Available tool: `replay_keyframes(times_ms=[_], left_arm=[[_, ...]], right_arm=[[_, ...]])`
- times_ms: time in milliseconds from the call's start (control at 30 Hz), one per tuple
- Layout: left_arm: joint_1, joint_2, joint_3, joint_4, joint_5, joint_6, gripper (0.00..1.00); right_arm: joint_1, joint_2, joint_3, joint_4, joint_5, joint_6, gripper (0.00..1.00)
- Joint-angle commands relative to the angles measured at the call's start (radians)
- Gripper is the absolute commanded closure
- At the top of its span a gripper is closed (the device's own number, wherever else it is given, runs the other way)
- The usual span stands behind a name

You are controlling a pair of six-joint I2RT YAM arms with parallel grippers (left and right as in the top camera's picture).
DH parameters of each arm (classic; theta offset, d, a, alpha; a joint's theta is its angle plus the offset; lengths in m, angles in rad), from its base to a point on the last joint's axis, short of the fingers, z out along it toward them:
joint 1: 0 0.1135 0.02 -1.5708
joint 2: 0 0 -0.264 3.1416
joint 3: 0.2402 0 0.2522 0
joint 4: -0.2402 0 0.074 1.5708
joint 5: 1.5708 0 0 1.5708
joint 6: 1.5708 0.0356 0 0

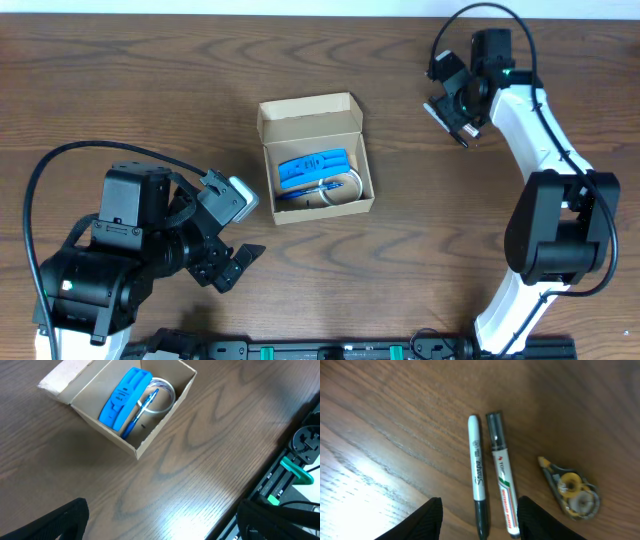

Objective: Pack container
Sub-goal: 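Release the pen and move the right gripper to the Sharpie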

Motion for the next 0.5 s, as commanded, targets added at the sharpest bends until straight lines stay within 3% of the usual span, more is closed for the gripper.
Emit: replay_keyframes(times_ms=[0,467], left_arm=[[0.006,-0.002,0.027,-0.003,0.015,0.017,0.05],[0.006,-0.002,0.027,-0.003,0.015,0.017,0.05]], right_arm=[[-0.009,0.015,-0.046,0.047,0.003,0.003,0.50],[-0.029,0.111,-0.078,0.145,-0.060,0.058,0.51]])
